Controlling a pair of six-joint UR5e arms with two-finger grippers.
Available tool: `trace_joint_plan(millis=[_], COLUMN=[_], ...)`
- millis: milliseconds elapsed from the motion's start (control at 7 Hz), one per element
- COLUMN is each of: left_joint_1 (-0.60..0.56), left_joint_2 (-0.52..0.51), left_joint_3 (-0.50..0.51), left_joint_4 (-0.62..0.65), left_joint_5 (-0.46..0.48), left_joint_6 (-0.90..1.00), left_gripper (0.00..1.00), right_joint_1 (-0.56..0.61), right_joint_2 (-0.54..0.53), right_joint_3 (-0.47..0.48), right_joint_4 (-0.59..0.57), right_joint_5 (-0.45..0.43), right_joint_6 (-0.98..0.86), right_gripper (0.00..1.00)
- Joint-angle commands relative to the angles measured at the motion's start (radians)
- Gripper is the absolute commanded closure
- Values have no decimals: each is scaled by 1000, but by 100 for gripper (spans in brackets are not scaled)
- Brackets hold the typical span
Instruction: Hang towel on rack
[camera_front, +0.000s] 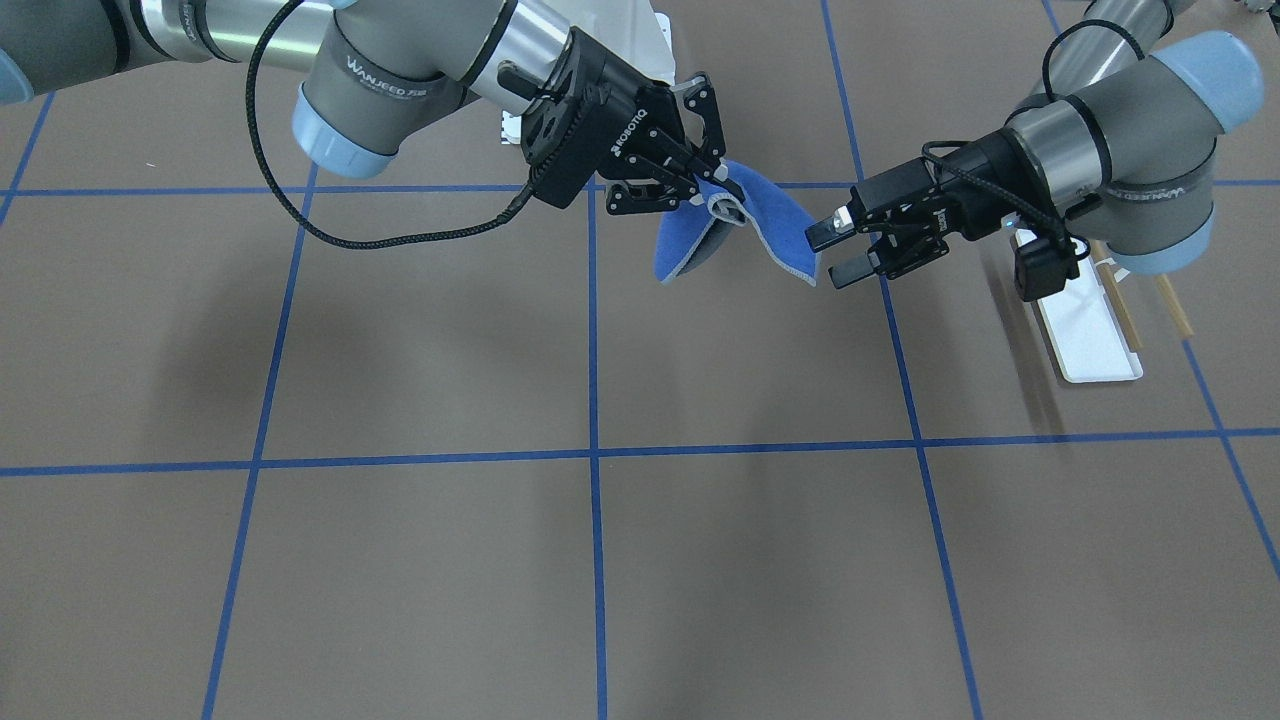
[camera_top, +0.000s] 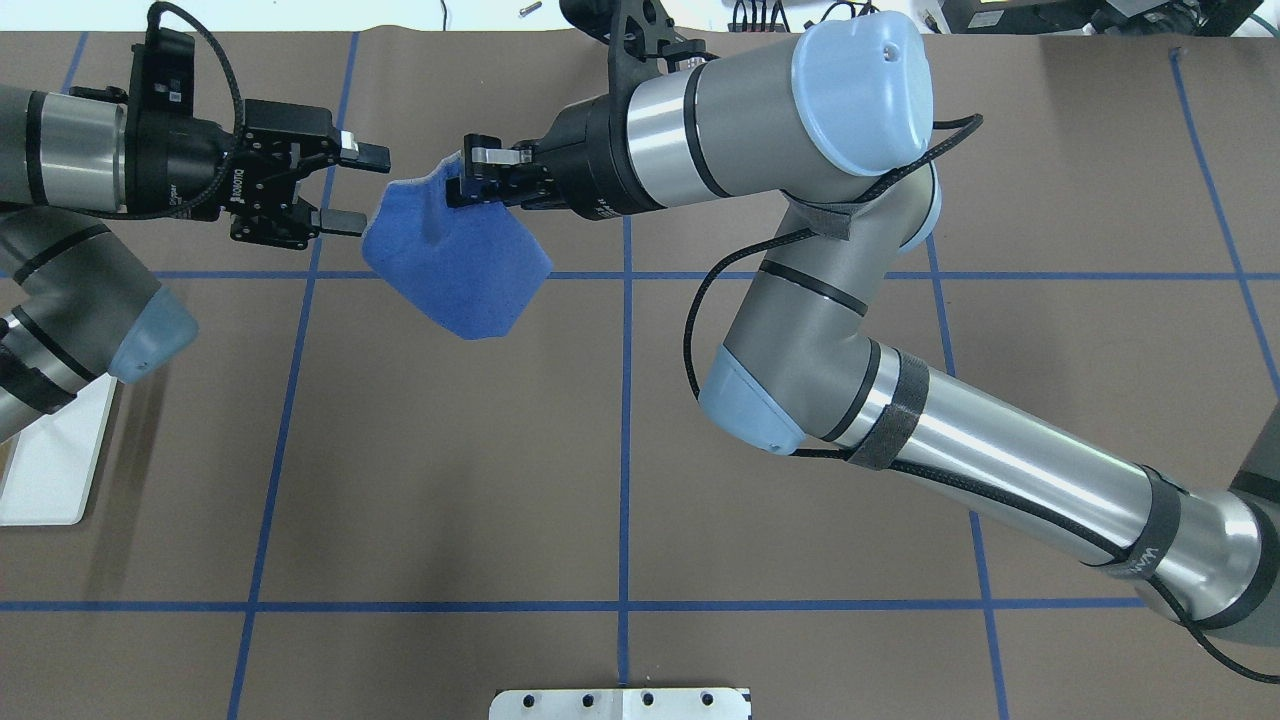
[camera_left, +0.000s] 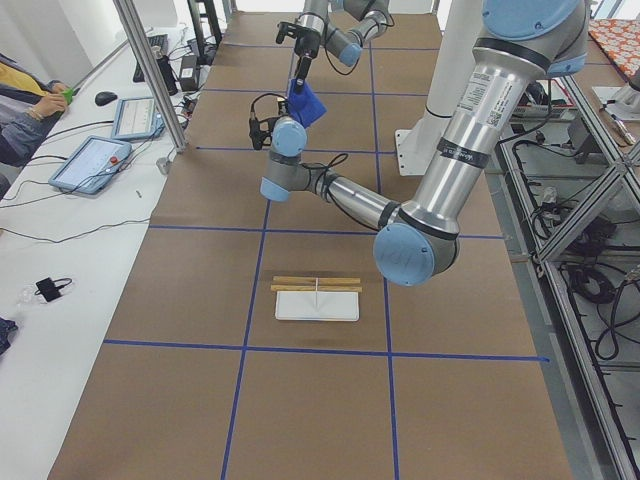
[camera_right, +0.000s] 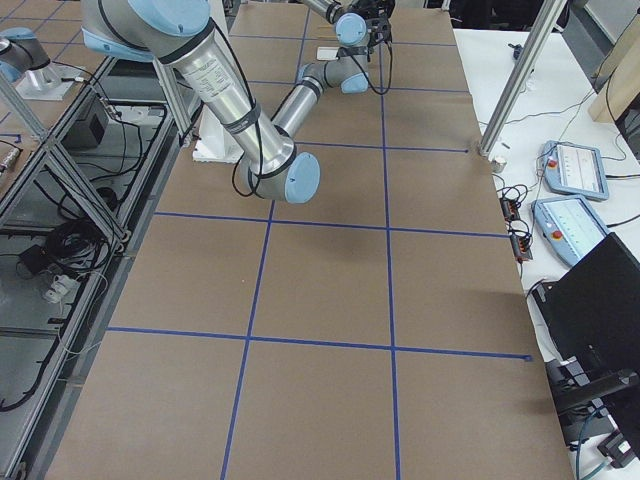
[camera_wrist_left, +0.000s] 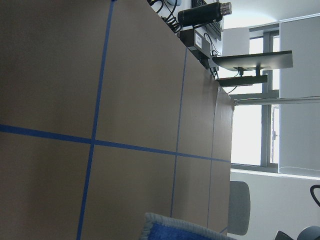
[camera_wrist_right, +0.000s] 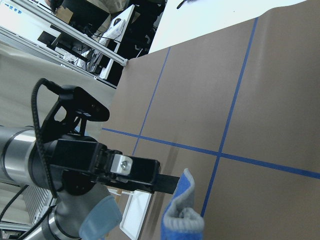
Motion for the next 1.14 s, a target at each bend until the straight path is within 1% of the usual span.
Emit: trace_joint_plan(millis=[0,143,286,429,571,714,857,1000], left_joint_1=[3,13,19,20,20,19,19,17], left_joint_2=[3,3,0,-2,-3,-6,-6,-9], left_joint_3=[16,21,20,18,15,15,13,13], left_joint_4=[-74,-109,-113,-116,-116,-116,-123,-139], left_joint_5=[-1,-1,-1,-1,0,2,2,2], left_joint_6=[-36,-47,-62,-64,-64,-64,-64,-63], left_gripper=[14,22,32,58,72,89,100,100], right_joint_1=[12,15,15,15,15,15,13,13], right_joint_2=[-4,-4,-4,-4,-6,-7,-24,-33], right_joint_3=[-1,-2,-2,-2,-2,-2,-2,-1], right_joint_4=[36,38,39,39,41,41,68,77], right_joint_5=[-5,-9,-9,-9,-8,-8,-8,-8], right_joint_6=[27,29,29,33,33,33,33,33], right_gripper=[100,100,100,100,100,100,100,100])
